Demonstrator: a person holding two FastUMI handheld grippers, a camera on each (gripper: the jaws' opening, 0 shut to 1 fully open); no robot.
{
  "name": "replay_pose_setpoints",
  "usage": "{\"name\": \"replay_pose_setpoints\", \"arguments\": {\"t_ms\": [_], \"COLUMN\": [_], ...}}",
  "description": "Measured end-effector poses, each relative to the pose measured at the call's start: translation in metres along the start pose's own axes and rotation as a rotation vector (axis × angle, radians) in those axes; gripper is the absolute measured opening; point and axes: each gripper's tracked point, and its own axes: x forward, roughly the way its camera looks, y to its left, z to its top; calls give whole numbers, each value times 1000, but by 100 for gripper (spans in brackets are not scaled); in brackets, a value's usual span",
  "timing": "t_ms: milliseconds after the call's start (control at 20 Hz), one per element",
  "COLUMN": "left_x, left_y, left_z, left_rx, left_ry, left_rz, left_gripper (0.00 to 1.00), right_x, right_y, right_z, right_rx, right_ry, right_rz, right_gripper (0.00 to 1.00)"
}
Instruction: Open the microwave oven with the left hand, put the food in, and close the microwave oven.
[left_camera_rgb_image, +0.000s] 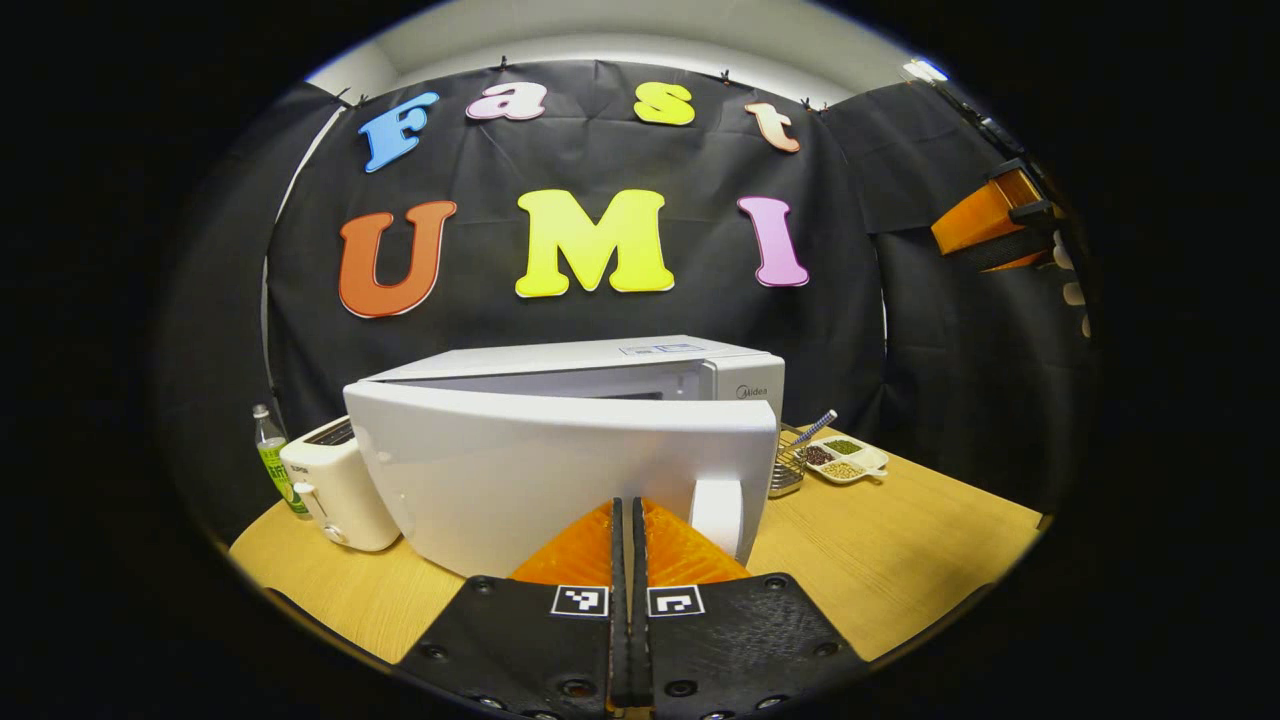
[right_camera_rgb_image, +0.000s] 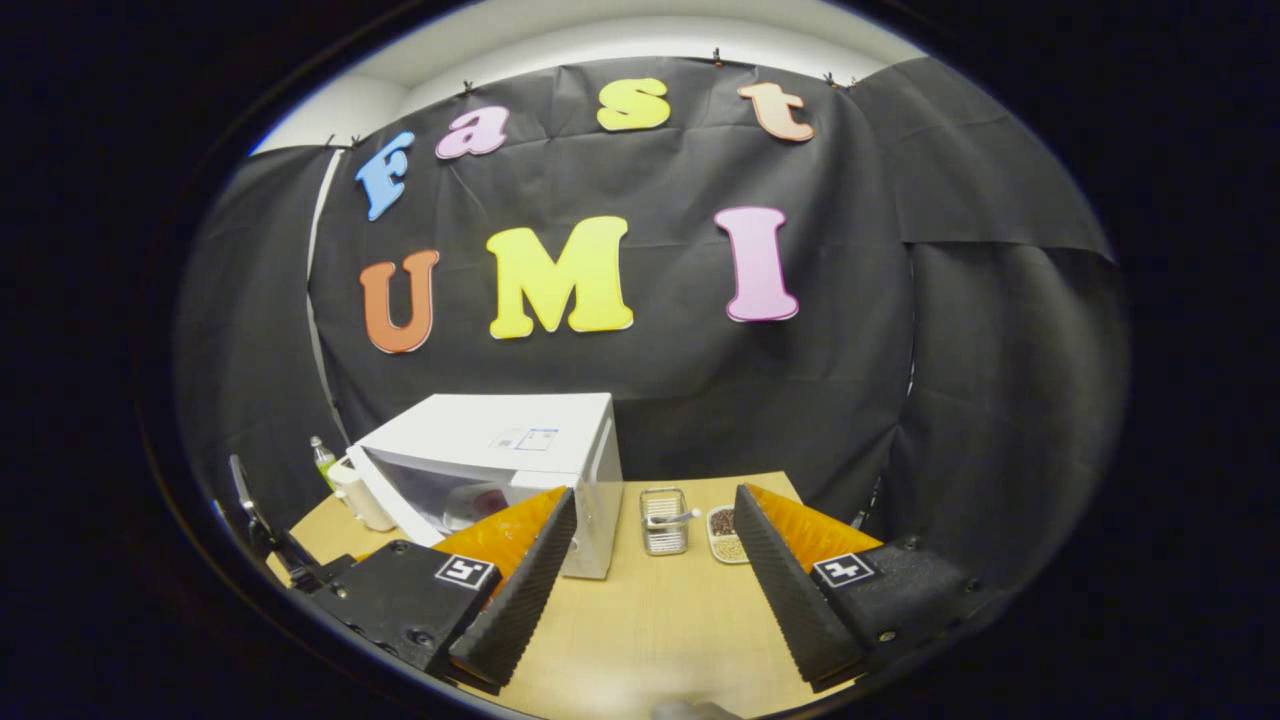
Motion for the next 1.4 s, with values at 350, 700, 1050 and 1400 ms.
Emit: {"name": "replay_pose_setpoints", "arguments": {"t_ms": [350,700,1050,1400], "left_x": [45,81,100,101], "left_y": [-4,-20,-22,-20], "left_z": [5,12,11,11], "left_rx": [-9,-15,-36,-23], "left_ry": [-7,-13,0,-4], "left_rz": [11,-14,12,31], "left_gripper": [0,0,0,0], "right_x": [15,25,30,32], "right_y": [-2,-15,-26,-30], "right_z": [3,0,-1,-5], "right_rx": [-11,8,17,29], "right_ry": [7,28,42,59], "right_rz": [17,8,-1,-8], "right_gripper": [100,92,100,92]}}
